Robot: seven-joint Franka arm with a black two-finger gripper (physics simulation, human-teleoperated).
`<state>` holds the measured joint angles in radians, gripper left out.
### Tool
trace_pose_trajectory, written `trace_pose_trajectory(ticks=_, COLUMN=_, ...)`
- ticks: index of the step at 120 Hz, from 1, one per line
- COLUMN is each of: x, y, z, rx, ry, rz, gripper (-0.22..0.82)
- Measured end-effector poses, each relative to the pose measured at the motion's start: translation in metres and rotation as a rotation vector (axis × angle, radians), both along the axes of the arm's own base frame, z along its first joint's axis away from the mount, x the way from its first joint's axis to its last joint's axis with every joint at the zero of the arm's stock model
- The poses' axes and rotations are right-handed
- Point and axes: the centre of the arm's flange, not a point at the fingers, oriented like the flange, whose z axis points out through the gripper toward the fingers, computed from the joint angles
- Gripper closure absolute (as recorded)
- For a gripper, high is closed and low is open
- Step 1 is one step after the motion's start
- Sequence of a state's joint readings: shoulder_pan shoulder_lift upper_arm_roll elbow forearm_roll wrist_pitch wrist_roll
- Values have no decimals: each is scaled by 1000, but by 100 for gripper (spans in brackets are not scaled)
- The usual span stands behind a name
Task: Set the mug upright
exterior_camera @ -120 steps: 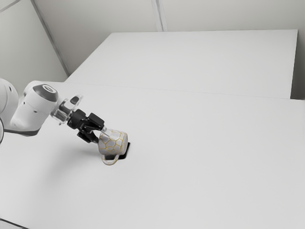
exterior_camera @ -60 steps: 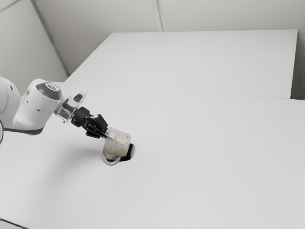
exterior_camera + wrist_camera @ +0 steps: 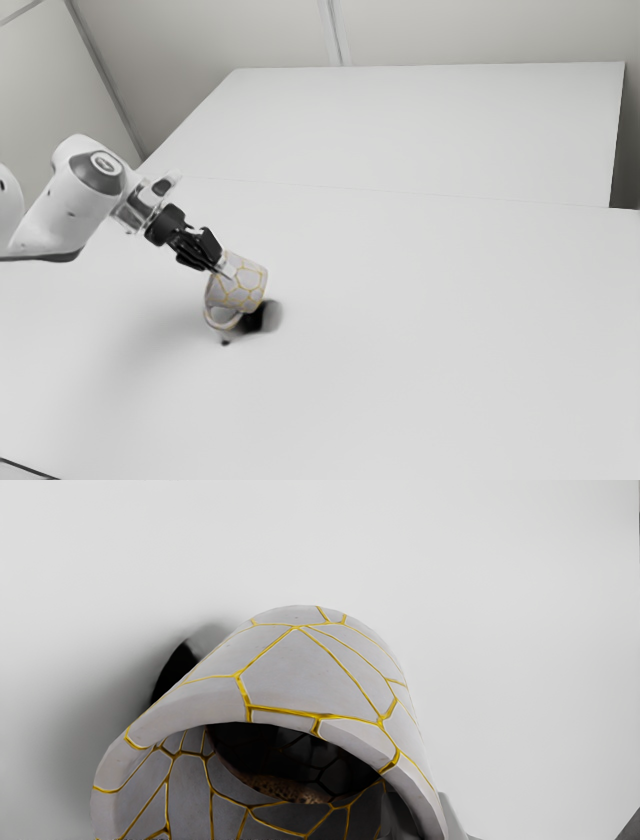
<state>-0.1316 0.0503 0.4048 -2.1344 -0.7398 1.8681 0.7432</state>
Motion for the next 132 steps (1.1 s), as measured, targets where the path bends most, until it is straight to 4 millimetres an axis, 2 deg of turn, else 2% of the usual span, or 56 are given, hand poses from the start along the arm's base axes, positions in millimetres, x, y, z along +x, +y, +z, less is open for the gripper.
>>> trace_pose_trajectory(ticks=33, x=-5, y=-32, z=40, rx=315, ry=-51, rz=-224, gripper=79)
trace_pose_trajectory(ticks=45, x=-6, y=-68, z=54, rx=444, ry=-75, rz=-335, gripper=79)
trace_pose_trajectory(ticks=58, x=-12, y=-103, z=59, rx=566, ry=-87, rz=-429, gripper=79)
trace_pose_trajectory(ticks=77, x=-15, y=-115, z=53, rx=693, ry=-76, rz=-448, gripper=79)
trace_pose_trajectory(ticks=90, x=-14, y=-137, z=48, rx=776, ry=-76, rz=-477, gripper=79)
trace_pose_trajectory(ticks=132, x=-11, y=-171, z=17, rx=946, ry=-22, rz=-471, gripper=79)
